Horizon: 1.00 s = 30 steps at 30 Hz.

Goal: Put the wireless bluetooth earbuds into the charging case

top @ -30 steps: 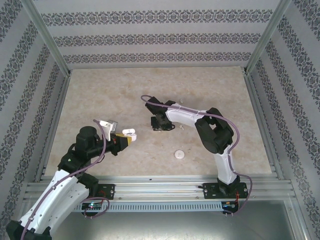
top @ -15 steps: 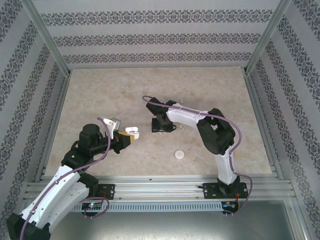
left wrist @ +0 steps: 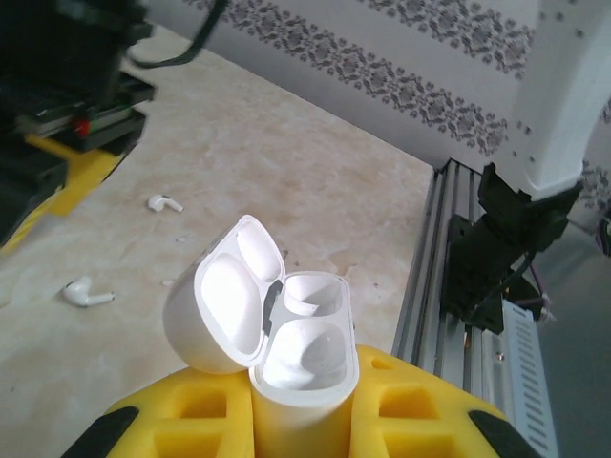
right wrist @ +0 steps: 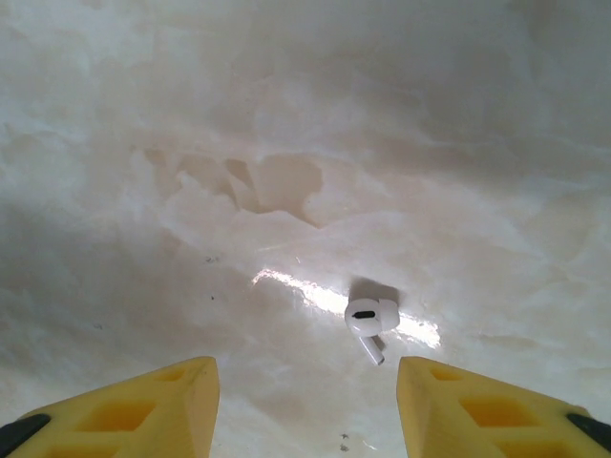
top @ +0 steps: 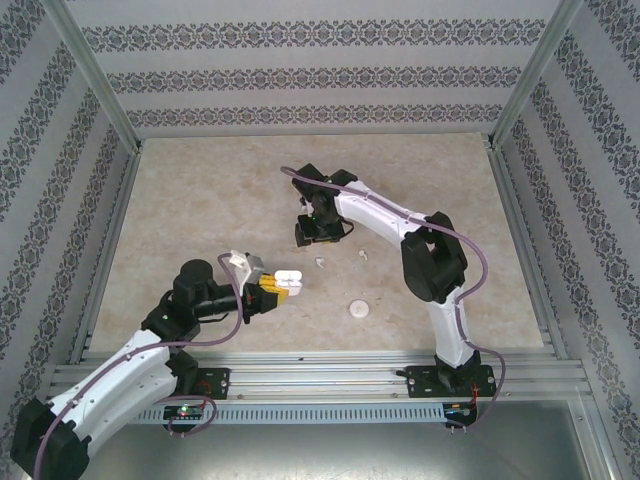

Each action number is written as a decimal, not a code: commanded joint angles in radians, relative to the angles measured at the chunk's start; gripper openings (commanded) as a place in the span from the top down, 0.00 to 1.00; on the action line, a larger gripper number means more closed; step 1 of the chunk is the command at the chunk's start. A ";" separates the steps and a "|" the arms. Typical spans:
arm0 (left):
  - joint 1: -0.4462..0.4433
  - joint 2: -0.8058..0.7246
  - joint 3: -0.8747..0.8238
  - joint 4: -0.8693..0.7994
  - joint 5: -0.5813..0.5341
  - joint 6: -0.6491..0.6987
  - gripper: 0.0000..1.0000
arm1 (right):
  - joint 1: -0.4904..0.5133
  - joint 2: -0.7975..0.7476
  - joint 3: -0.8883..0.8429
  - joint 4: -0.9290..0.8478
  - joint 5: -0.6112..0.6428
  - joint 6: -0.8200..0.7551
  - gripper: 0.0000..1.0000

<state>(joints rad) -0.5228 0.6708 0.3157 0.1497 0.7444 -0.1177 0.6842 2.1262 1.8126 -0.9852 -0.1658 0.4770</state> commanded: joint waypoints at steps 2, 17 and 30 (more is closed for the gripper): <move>-0.028 -0.007 -0.021 0.109 -0.023 0.118 1.00 | -0.003 0.065 0.034 -0.097 -0.019 -0.054 0.48; -0.032 -0.031 -0.027 0.060 -0.085 0.161 1.00 | 0.011 0.108 0.022 -0.062 0.010 -0.082 0.50; -0.034 -0.031 -0.023 0.043 -0.086 0.161 1.00 | 0.013 0.128 -0.001 -0.045 0.019 -0.098 0.49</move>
<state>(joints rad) -0.5434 0.6514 0.2935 0.1764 0.6567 0.0227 0.6853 2.2349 1.8236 -1.0321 -0.1627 0.3920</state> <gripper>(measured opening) 0.124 0.510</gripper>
